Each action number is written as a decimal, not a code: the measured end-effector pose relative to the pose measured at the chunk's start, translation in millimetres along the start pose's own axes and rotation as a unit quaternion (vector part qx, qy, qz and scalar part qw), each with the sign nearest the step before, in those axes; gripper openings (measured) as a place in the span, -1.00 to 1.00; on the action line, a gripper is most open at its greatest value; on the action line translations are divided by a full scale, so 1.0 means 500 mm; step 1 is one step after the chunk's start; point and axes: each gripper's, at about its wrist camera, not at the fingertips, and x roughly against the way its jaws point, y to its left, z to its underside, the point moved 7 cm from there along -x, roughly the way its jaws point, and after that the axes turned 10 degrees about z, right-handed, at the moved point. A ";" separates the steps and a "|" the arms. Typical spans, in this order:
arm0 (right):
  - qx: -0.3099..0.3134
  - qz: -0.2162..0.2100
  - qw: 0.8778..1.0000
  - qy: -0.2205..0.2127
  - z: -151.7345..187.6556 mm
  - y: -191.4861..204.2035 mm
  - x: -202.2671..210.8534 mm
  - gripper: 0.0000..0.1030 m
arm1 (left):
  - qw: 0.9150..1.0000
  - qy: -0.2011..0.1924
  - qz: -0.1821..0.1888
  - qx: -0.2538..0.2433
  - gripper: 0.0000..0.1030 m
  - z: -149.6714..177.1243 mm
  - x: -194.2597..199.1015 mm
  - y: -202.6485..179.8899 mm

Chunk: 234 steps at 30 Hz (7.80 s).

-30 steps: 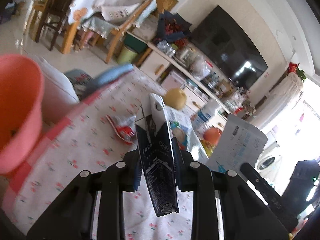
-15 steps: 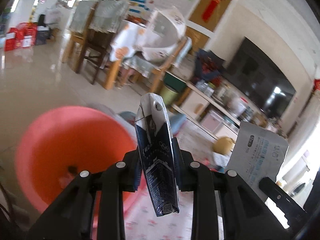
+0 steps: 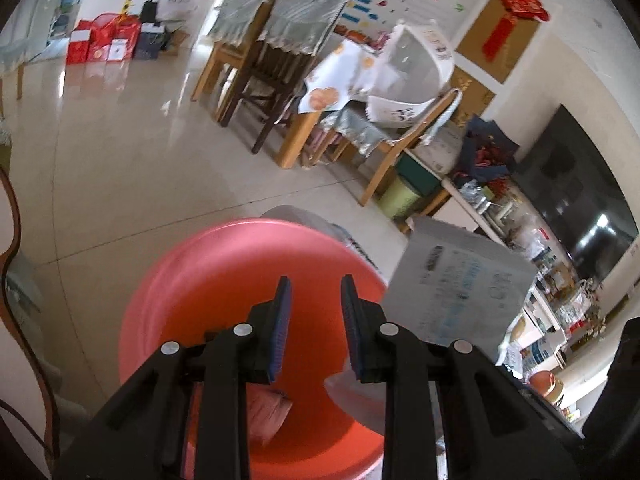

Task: Collect trash
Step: 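Carry both items over the pink bucket and open both grippers to drop them, then move both grippers back over the table toward the remaining wrappers, then grasp the white paper bag with the left gripper while the right grasps the yellow-green snack packet, then carry both items over the pink bucket and open both grippers to drop them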

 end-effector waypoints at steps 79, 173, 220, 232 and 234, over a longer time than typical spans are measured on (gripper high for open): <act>-0.121 0.303 0.943 -0.069 0.210 -0.605 0.375 0.78 | 0.947 0.094 0.099 -0.291 0.69 0.365 -0.092 -0.509; -0.273 0.110 0.956 0.013 0.301 -0.865 0.262 -0.31 | 0.875 0.321 0.301 -0.204 -0.16 0.648 -0.192 -0.658; -0.161 0.183 0.968 -0.065 0.212 -0.543 0.369 -0.31 | 0.940 0.151 0.289 -0.103 -0.70 0.241 -0.051 -0.411; -0.073 0.091 0.991 -0.058 0.103 -0.300 0.246 -0.31 | 0.986 0.026 0.157 -0.054 -0.70 0.051 -0.003 -0.210; -0.053 0.075 0.994 -0.052 0.085 -0.249 0.214 -0.31 | 0.990 0.014 0.130 -0.049 -0.70 0.029 0.000 -0.177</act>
